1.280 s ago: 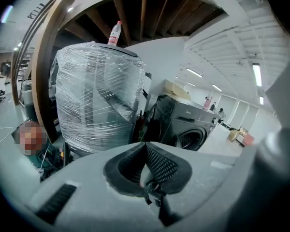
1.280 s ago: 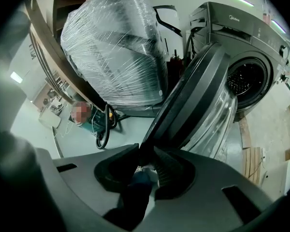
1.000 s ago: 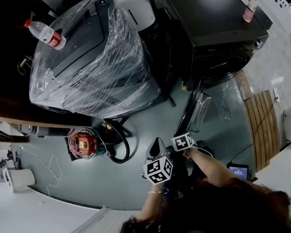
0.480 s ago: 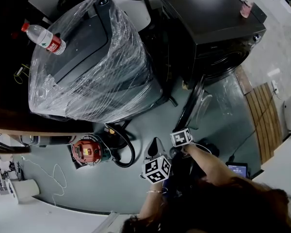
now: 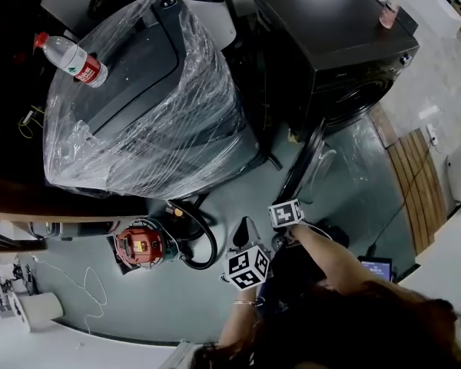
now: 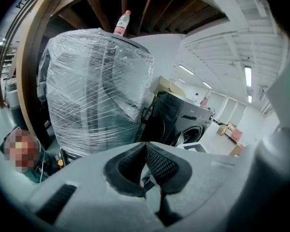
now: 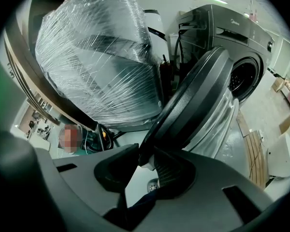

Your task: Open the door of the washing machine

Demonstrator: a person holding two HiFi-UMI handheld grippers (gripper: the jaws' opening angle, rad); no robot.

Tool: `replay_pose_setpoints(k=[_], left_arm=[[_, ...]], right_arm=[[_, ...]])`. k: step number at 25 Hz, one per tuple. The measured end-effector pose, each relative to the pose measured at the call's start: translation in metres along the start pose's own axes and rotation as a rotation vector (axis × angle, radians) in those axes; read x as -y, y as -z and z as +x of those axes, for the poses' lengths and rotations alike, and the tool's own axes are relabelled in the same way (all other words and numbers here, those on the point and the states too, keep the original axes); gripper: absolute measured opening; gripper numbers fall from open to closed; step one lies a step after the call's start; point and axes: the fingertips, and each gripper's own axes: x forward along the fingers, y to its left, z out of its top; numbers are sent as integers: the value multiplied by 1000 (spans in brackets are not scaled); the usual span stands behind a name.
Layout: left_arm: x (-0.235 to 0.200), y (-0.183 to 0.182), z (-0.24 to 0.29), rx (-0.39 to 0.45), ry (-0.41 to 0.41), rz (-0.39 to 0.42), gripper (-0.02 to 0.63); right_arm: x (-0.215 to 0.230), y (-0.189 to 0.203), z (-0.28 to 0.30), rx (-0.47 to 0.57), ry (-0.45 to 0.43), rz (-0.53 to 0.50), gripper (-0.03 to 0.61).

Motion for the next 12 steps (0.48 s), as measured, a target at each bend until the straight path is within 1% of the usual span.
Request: replay_pose_setpoints(k=[1,3,4,7,9,12], left_arm=[[-1,0,0,0,2,3,14],[-3,-1,-1,-1,7,8,14],[-4,-2,-1,0,9,8,14],[-9,-6,-2,5,12,8,14],[-13,-8,-3,9,11,7,14],[-19,-11,-4,16,9,6,14]], right_arm=[[1,-2,2,5,7,7,98],[14,-12,2,43,75,-23,97],[18,-16,2,57,92,-31,97],[20,-25,0,70,112,-44,95],[17,-26,2,66,107,-34,95],[0,-14,10,15,34,38,94]])
